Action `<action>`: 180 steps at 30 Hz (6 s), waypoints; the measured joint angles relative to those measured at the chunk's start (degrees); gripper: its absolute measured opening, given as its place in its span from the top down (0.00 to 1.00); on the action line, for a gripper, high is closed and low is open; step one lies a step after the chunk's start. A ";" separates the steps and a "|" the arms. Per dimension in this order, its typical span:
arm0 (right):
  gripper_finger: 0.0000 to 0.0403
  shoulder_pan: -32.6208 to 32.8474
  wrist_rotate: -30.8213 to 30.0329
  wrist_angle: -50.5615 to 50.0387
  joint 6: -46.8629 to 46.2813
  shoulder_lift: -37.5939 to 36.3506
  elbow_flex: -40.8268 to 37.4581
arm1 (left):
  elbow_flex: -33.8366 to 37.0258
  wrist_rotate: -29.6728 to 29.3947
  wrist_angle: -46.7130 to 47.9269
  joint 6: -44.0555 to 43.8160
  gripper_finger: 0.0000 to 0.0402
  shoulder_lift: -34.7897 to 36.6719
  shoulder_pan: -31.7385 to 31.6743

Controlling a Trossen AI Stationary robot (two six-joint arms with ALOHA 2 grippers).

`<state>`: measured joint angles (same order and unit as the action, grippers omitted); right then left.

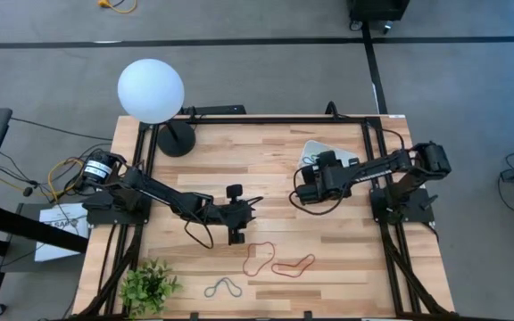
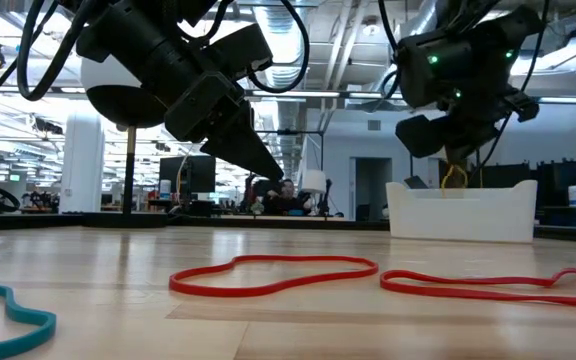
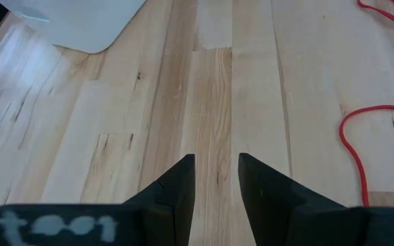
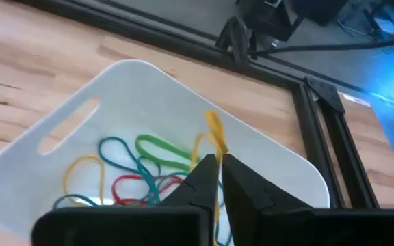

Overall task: Pick and place items into bin
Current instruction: Put the yellow rubber band into the white bin, then put the left red rubber band into the white bin

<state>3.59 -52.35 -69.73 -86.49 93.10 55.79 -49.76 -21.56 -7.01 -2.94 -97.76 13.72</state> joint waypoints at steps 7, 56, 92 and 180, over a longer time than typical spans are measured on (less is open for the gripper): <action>0.85 0.13 1.29 1.16 0.06 0.00 -0.70 | 0.00 0.00 0.00 0.00 0.74 0.00 0.00; 0.81 36.74 11.99 51.54 45.79 -0.02 -0.68 | -0.04 25.31 -9.08 -7.50 0.74 -8.65 2.08; 0.81 21.08 17.90 52.63 52.25 0.00 -0.68 | 0.20 -1.95 0.36 -7.09 1.00 -3.38 4.67; 0.99 15.27 -24.41 62.84 70.00 11.26 -0.70 | 0.02 -3.15 -2.32 -6.80 0.88 1.09 4.61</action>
<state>18.86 -76.76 -6.89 -16.49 104.36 55.09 -49.74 -24.71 -9.33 -9.74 -96.66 18.33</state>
